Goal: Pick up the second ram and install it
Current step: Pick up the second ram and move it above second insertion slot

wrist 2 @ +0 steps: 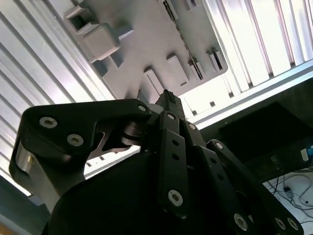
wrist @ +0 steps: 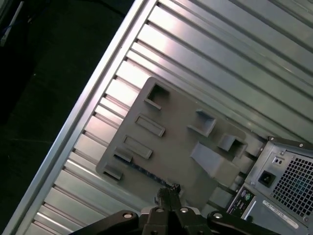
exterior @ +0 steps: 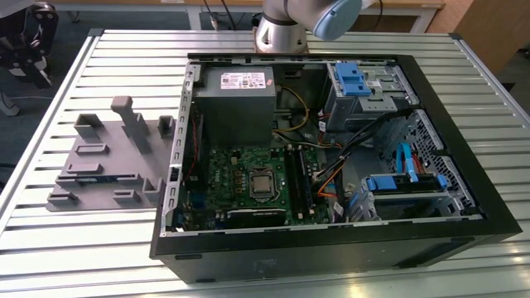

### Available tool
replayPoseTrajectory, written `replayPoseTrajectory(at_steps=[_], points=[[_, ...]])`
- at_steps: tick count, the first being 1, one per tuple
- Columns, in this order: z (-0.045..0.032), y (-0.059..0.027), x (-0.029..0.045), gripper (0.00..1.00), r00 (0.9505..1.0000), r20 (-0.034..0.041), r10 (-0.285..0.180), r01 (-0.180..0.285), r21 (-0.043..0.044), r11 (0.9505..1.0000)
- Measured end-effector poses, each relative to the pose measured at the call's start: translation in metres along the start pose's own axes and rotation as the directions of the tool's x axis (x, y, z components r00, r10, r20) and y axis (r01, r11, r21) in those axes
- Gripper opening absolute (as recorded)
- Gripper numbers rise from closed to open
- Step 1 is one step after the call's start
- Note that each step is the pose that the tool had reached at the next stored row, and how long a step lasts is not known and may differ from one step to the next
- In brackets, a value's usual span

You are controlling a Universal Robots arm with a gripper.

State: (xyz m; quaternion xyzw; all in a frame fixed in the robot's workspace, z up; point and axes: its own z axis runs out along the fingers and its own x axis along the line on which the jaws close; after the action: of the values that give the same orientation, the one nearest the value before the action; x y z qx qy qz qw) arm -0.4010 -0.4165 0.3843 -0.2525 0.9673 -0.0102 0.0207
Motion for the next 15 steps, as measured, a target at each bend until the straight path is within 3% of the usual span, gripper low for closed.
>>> replayPoseTrajectory(at_steps=[5, 15], points=[[0.0003, 0.0000, 0.0001, 0.11, 0.9960, 0.0028, -0.089, 0.089, -0.0030, 0.9960], [0.0009, 0.0002, 0.0007, 0.11, 0.9773, 0.0072, -0.212, 0.212, -0.0067, 0.9773]])
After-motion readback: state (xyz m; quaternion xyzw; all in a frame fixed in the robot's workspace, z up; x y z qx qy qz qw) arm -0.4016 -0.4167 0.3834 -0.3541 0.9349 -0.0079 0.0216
